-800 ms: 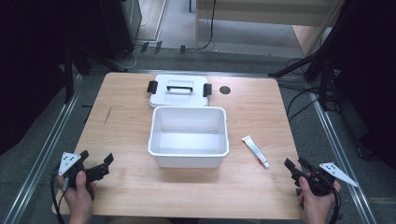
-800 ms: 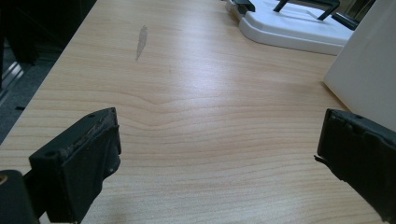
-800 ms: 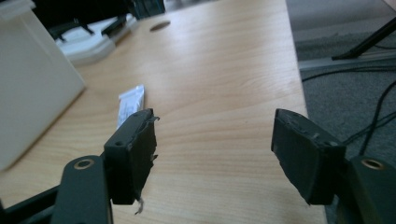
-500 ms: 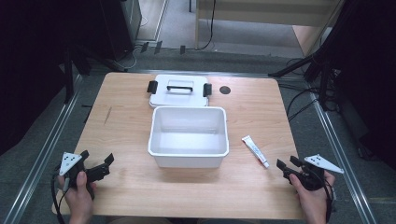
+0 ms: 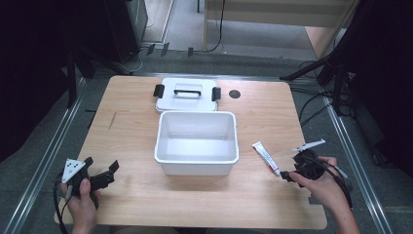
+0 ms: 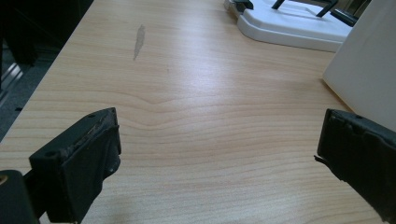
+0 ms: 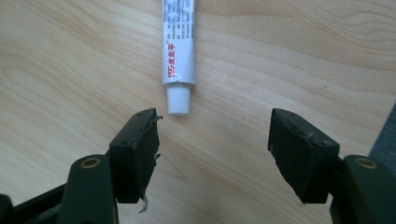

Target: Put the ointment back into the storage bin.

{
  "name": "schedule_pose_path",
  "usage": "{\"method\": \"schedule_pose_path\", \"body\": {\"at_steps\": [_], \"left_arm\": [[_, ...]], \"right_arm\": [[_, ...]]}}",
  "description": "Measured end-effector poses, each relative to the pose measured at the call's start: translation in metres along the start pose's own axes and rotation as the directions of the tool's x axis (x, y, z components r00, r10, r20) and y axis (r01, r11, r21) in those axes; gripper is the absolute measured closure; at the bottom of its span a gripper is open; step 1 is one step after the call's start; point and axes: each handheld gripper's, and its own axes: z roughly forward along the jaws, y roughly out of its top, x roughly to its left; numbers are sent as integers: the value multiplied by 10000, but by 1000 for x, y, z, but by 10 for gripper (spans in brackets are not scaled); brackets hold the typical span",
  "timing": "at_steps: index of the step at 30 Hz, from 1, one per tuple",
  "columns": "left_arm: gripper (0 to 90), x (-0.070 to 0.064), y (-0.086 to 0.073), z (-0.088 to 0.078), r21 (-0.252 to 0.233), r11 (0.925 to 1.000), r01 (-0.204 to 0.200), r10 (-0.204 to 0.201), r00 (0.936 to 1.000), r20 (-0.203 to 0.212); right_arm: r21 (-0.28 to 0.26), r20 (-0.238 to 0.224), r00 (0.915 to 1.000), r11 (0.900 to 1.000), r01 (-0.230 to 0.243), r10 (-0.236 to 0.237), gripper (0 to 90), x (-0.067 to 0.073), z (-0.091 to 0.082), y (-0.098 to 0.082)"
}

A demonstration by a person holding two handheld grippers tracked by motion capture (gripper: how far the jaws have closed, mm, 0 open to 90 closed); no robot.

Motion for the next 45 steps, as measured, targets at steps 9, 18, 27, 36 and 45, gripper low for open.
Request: {"method": "schedule_pose_path", "body": {"at_steps": [9,18,27,36,45], "left_arm": [[2,0,0,0,40,10000,-24,24,10000,-11],[1,0,0,0,51,10000,-26,26,10000,4],[1,1,0,0,80,10000,-18,18,10000,25],[1,1,0,0,87,10000,-1,1,10000,34],[1,1,0,0,91,10000,22,-22,10000,48]], "right_arm": [[3884,745,9893,9174,871,-1255,312,11,3,34],[4296,619,9898,8986,895,-1282,400,21,16,52],[3859,113,9960,9193,775,-887,478,21,22,64],[3661,67,9966,9276,739,-821,523,23,31,76],[3680,42,9965,9267,760,-834,601,26,40,84]]}}
